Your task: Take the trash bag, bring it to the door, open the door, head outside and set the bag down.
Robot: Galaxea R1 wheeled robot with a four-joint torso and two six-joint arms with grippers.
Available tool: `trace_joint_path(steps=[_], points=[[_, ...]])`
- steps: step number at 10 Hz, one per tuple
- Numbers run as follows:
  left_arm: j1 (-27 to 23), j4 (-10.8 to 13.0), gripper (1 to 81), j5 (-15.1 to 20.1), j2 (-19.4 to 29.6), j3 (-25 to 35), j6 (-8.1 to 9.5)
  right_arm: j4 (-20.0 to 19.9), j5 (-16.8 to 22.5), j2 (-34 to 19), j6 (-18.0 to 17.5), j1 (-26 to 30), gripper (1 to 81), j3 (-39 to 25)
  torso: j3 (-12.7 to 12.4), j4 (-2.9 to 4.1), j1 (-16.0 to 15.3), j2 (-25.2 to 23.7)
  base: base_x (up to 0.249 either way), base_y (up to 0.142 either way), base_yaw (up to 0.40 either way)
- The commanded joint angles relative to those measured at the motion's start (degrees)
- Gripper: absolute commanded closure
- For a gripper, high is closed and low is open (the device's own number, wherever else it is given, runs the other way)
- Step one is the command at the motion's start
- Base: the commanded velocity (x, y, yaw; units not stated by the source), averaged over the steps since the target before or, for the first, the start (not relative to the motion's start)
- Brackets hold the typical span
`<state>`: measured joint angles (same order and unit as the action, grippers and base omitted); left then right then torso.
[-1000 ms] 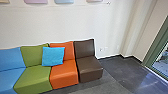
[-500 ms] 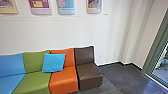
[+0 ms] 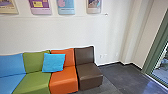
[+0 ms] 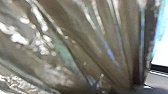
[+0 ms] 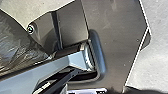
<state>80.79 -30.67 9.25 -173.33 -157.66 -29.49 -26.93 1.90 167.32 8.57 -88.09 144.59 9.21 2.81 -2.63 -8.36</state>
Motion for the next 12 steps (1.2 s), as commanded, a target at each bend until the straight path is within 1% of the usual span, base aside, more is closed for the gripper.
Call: trace_joint_path(steps=[1,5,12], points=[[-3.0,0.3,81.1,4.5,0.2,-0.1,-0.22,0.5,4.4,-0.1,0.2,2.1,1.0,-0.1,0.0,0.0,0.0,0.0,-0.071,0.0,0.0],[-3.1,0.2,81.1,4.6,0.3,-0.1,-0.22,0.4,4.3,-0.1,0.2,2.1,1.0,-0.1,0.0,0.0,0.0,0.0,0.0,0.0,-0.024],[-3.3,-0.2,81.1,5.0,0.4,-0.1,-0.22,0.4,4.3,-0.2,0.2,2.3,1.0,-0.1,0.0,0.0,0.0,0.0,0.0,0.0,-0.159]])
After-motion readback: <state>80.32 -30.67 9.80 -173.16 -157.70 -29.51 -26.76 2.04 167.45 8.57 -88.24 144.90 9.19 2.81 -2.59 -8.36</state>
